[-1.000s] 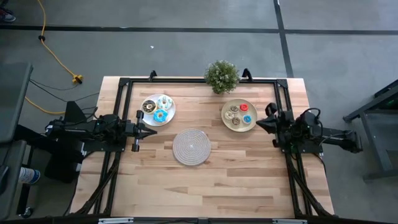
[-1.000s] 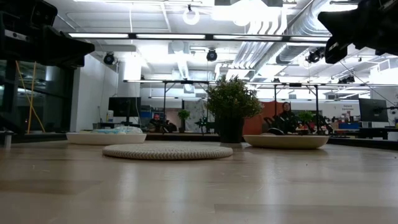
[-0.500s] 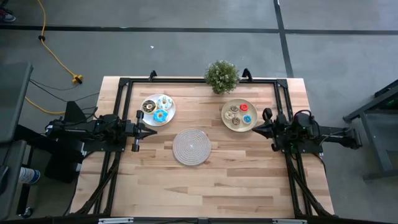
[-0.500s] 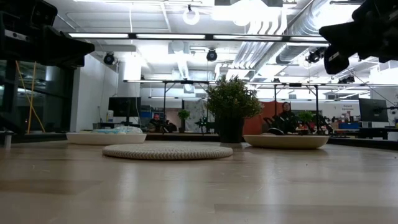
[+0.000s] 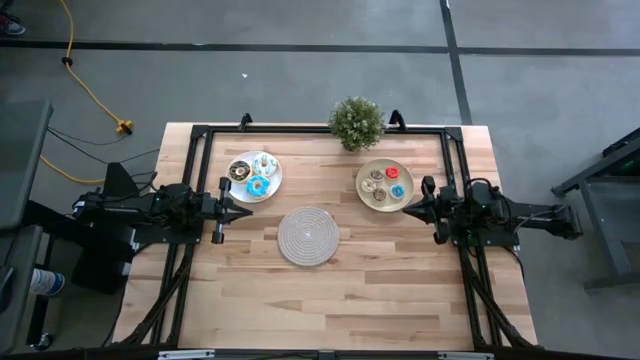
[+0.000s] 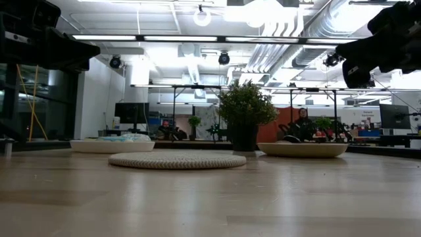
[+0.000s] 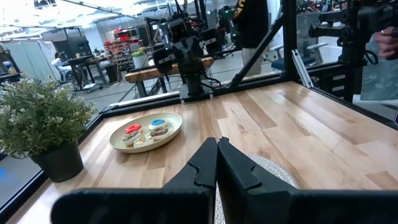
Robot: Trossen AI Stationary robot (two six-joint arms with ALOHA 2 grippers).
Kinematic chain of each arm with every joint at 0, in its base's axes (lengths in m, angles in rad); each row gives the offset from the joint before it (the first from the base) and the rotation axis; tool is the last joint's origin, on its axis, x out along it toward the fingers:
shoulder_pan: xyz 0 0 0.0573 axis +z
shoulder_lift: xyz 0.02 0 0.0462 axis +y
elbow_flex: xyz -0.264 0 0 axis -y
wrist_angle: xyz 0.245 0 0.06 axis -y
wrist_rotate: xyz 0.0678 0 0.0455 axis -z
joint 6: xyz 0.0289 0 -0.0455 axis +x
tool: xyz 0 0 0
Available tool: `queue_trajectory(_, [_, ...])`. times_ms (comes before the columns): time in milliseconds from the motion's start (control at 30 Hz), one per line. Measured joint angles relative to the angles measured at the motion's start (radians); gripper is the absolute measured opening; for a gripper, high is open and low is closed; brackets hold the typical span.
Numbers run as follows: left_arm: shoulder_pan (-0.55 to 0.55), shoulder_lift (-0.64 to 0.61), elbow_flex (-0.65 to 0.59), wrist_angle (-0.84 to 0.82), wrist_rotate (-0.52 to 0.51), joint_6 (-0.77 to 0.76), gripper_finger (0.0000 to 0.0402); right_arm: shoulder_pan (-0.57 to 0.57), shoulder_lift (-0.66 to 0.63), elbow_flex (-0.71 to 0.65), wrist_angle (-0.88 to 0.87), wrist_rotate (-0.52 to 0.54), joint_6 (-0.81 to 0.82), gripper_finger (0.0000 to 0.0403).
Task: Pick & Place donuts
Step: Return to Home Position
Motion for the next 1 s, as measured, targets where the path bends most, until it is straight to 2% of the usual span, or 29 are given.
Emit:
queue_trajectory(800, [0.000,0.000,0.000,0.000,0.000,0.000,0.0000,-0.005,0.002,-0.001,-0.007,-0.002,0.005,0.0000])
queue_trajectory(1000, [0.000,0.000,0.000,0.000,0.000,0.000,0.0000,-0.005,0.070,-0.001,-0.007,-0.002,0.034,0.0000])
